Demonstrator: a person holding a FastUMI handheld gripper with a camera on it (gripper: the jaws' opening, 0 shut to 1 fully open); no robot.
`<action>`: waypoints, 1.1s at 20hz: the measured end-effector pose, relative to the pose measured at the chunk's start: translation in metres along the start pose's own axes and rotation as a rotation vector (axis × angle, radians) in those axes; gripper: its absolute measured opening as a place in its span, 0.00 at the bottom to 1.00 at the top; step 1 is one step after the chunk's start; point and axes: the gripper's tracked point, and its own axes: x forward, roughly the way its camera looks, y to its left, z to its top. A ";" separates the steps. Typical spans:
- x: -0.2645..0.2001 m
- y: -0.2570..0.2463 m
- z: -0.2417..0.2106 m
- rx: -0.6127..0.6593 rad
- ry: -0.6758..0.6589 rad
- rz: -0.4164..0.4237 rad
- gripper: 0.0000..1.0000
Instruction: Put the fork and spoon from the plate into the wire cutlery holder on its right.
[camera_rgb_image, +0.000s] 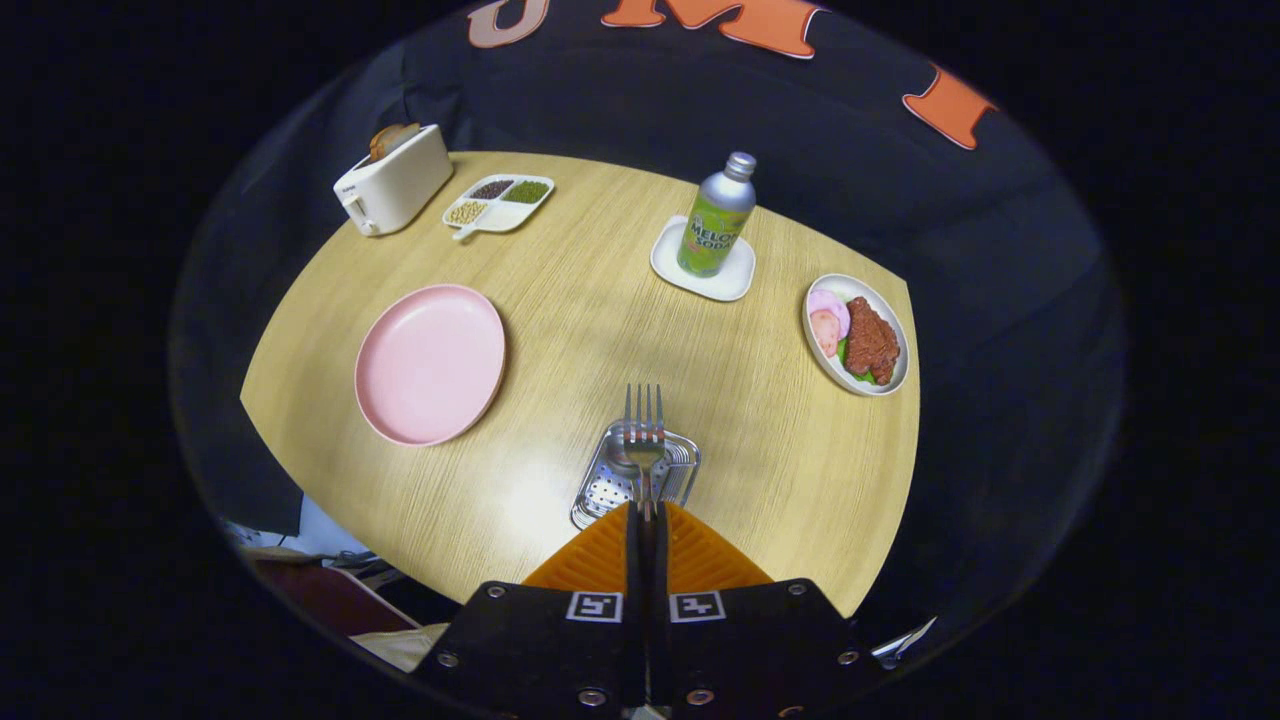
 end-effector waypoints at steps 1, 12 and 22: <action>0.002 -0.002 -0.006 -0.014 0.027 0.010 0.03; 0.004 -0.017 -0.024 -0.127 0.126 0.052 0.03; 0.027 -0.004 -0.029 -0.228 0.258 0.101 0.04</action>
